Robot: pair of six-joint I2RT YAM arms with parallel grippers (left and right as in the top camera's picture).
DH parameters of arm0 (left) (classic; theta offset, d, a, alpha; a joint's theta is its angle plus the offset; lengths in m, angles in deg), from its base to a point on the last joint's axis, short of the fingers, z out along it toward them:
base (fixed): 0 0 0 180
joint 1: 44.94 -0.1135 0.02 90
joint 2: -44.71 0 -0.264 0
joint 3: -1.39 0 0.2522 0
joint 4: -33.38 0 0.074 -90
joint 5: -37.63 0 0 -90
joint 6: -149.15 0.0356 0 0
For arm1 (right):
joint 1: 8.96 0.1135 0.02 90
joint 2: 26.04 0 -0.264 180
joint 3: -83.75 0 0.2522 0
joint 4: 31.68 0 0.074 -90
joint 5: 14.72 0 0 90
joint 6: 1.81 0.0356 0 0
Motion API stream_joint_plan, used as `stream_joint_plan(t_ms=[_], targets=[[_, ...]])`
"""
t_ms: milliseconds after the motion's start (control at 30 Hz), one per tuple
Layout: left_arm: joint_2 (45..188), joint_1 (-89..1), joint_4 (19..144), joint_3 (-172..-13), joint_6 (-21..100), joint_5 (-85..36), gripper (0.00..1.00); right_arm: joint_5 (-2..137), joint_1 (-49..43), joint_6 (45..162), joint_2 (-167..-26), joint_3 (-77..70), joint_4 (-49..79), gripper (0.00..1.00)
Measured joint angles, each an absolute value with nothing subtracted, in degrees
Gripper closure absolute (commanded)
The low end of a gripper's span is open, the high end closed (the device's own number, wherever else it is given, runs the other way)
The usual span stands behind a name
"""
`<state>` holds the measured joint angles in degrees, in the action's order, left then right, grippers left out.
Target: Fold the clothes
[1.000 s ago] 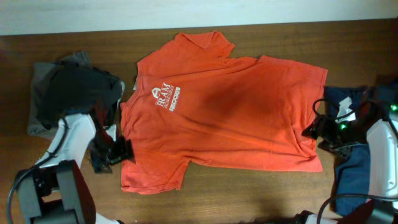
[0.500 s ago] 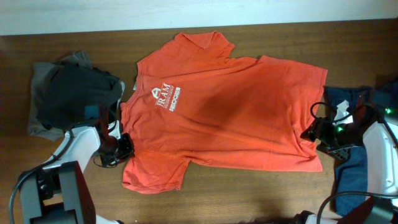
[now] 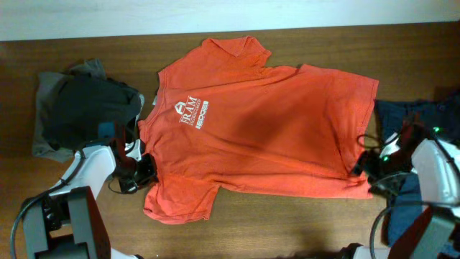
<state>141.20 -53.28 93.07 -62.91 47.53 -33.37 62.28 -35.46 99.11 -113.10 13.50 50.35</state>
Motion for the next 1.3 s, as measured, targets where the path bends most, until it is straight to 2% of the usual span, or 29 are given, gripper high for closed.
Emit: stream_joint_plan(t_ms=[200,300,367,467,533,600,767,933,1300], targets=[[141.2,-53.4,93.0,-63.6,47.5,-33.2,0.99,62.2,-35.5,99.4,-116.5,21.6,41.7,0.26],[141.2,-53.4,93.1,-63.6,47.6,-33.2,0.99,62.2,-35.5,101.4,-116.7,23.4,36.9,0.38],[141.2,-53.4,93.2,-63.6,47.5,-33.2,1.00,62.2,-35.5,102.3,-116.8,23.9,35.4,0.43],[141.2,-53.4,93.2,-63.6,47.5,-33.2,0.99,62.8,-35.5,103.5,-116.8,23.9,34.3,0.65],[141.2,-53.4,93.2,-63.7,47.5,-33.2,1.00,63.6,-35.5,103.8,-116.8,23.9,33.7,0.87],[141.2,-53.4,93.2,-63.8,47.5,-33.2,1.00,63.8,-35.5,104.5,-116.8,23.9,33.7,0.96],[141.0,-53.4,95.6,-65.5,47.8,-33.2,0.99,64.3,-35.5,101.7,-116.8,22.2,41.1,0.96],[134.5,-53.4,99.6,-67.4,48.9,-33.1,1.00,64.3,-35.5,99.9,-115.6,12.5,50.7,0.96],[113.4,-53.4,101.2,-70.4,49.1,-32.8,0.99,60.1,-35.5,97.6,-114.8,6.8,53.2,0.95]])
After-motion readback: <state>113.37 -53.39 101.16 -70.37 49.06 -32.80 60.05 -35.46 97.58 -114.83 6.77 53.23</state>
